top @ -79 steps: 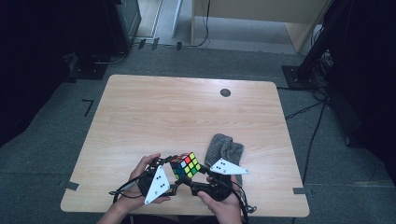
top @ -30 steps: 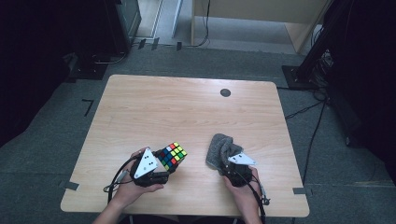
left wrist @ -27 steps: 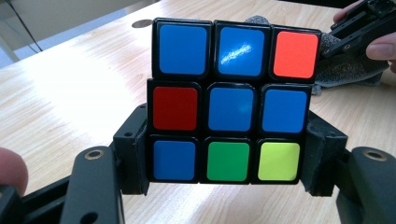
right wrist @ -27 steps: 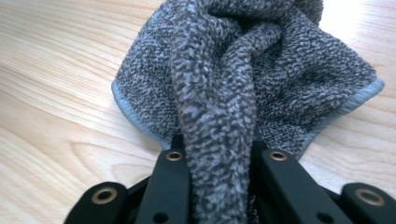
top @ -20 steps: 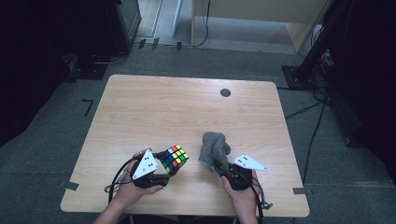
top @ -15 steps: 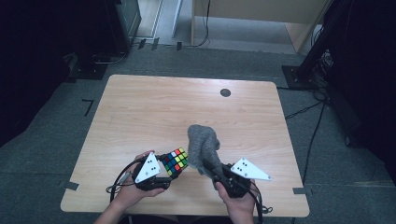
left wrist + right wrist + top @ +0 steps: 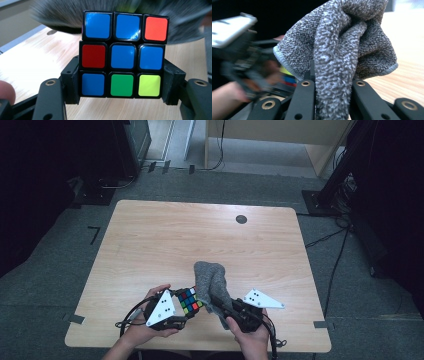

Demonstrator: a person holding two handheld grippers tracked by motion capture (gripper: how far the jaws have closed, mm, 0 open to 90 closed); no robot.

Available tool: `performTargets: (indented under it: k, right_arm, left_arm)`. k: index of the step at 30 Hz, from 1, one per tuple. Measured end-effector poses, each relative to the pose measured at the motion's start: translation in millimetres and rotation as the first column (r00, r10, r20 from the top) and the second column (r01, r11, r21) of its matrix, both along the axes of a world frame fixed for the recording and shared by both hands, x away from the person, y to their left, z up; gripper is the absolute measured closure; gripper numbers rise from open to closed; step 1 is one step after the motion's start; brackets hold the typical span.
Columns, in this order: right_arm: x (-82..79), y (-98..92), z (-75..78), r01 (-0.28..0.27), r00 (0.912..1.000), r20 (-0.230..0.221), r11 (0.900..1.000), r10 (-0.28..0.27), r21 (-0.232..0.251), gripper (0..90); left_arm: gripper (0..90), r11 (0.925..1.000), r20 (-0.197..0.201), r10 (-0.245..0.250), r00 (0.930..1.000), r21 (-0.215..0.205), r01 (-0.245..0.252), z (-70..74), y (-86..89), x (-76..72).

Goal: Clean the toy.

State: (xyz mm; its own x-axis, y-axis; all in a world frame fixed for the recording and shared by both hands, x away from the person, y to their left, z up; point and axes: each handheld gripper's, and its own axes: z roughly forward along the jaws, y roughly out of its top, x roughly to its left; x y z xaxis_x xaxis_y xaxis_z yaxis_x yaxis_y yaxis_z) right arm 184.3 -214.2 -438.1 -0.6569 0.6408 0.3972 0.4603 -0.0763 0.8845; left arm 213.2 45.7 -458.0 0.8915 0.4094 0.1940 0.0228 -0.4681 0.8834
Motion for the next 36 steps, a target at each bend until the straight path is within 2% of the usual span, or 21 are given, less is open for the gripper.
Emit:
performTargets:
  k: [1, 3, 5, 7, 8, 10, 13, 14, 17, 18, 19, 22, 24, 26, 29, 31, 33, 35, 36]
  right_arm:
    - [-2.4, 4.9, 3.1, -0.024, 0.9996, 0.014, 1.000, 0.024, 0.001, 80.3]
    - [-5.2, 12.1, 5.3, -0.017, 0.9994, 0.029, 0.999, 0.019, -0.034, 79.9]
    - [-2.8, 9.4, 1.2, -0.003, 0.9999, 0.016, 1.000, 0.003, -0.014, 79.7]
    - [0.7, 4.2, -4.2, 0.025, 0.9996, -0.009, 0.999, -0.025, -0.036, 79.1]
    - [1.9, 2.2, -6.0, 0.019, 0.9996, -0.021, 0.999, -0.019, -0.034, 78.3]
    - [2.5, 1.9, -5.2, -0.004, 0.9998, -0.018, 0.999, 0.003, -0.046, 70.2]
    - [0.8, 6.3, 2.7, -0.022, 0.9998, 0.000, 0.998, 0.022, -0.053, 49.6]
    - [-0.2, 6.7, 5.2, -0.015, 0.9998, 0.008, 0.999, 0.015, -0.046, 49.5]
    - [-3.4, 3.7, 7.4, -0.004, 0.9995, 0.031, 1.000, 0.004, 0.028, 73.0]
    - [-3.5, 3.0, 6.6, -0.010, 0.9994, 0.035, 0.999, 0.008, 0.045, 78.6]
    - [-4.4, 3.0, 6.6, -0.014, 0.9992, 0.039, 0.999, 0.012, 0.046, 80.1]
    - [-8.6, 6.9, 9.3, -0.041, 0.9971, 0.066, 0.998, 0.038, 0.038, 81.5]
    - [-11.1, 12.7, 11.1, -0.055, 0.9956, 0.077, 0.998, 0.054, 0.011, 81.7]
    - [-10.5, 15.0, 9.9, -0.031, 0.9967, 0.074, 0.999, 0.033, -0.030, 81.7]
    - [-4.9, 6.3, 3.2, 0.050, 0.9973, 0.058, 0.996, -0.046, -0.078, 81.8]
    - [-2.1, -0.7, 1.2, 0.060, 0.9979, 0.027, 0.997, -0.059, -0.051, 81.7]
    - [-4.6, -0.1, 5.8, 0.033, 0.9985, 0.045, 0.999, -0.032, -0.029, 81.5]
    - [-10.4, 7.7, 13.4, -0.035, 0.9960, 0.083, 0.999, 0.035, -0.005, 81.3]
    - [-13.9, 13.1, 16.8, -0.060, 0.9928, 0.103, 0.998, 0.061, -0.008, 81.2]
  left_arm:
    - [33.9, 1.0000, 0.003, -0.004, 1.0000, 0.000, 0.004, -0.2, -0.8, -0.8]
    - [33.9, 0.9999, 0.005, -0.009, 0.9999, -0.013, 0.009, 1.9, -1.0, -2.8]
    - [33.9, 1.0000, 0.018, -0.009, 0.9998, -0.002, 0.009, 2.5, -0.2, -3.2]
    - [33.9, 0.9999, 0.017, -0.012, 0.9998, -0.005, 0.012, 1.6, 0.8, -2.9]
    - [33.9, 0.9999, 0.015, -0.015, 0.9998, -0.001, 0.015, 0.8, 0.8, -2.4]
    - [33.9, 0.9999, 0.019, -0.010, 0.9998, 0.007, 0.010, -1.2, -0.2, -2.1]
    - [33.9, 0.9998, 0.023, -0.007, 0.9997, 0.020, 0.007, -3.1, -1.3, -1.7]
    - [33.9, 0.9998, 0.023, -0.007, 0.9997, 0.018, 0.007, -3.1, -1.5, -2.0]
    - [33.9, 0.9999, 0.024, -0.013, 0.9996, 0.002, 0.013, -1.1, -0.8, -2.9]
    - [33.9, 0.9999, 0.024, -0.012, 0.9996, -0.002, 0.012, -0.5, -0.4, -2.8]
    - [33.9, 0.9999, 0.022, -0.011, 0.9997, -0.003, 0.011, -0.1, 0.0, -2.6]
    - [33.9, 0.9998, 0.009, 0.008, 0.9999, -0.019, -0.008, 1.6, 2.6, -0.2]
    - [33.9, 0.9991, 0.002, 0.009, 1.0000, -0.042, -0.008, 3.7, 5.6, 0.9]
    - [33.9, 0.9979, 0.000, 0.004, 1.0000, -0.065, -0.004, 5.8, 8.3, 0.7]
    - [33.9, 0.9947, -0.004, -0.013, 0.9999, -0.102, 0.013, 8.7, 11.6, 0.3]
    - [33.9, 0.9932, -0.003, -0.019, 0.9998, -0.115, 0.019, 9.7, 11.8, 0.1]
    - [33.9, 0.9955, 0.000, -0.017, 0.9999, -0.093, 0.017, 8.1, 9.5, 0.1]
    - [33.9, 0.9989, 0.014, -0.009, 0.9999, -0.045, 0.010, 4.3, 4.9, -1.5]
    - [33.9, 0.9993, 0.020, -0.013, 0.9997, -0.034, 0.014, 3.2, 3.0, -2.8]
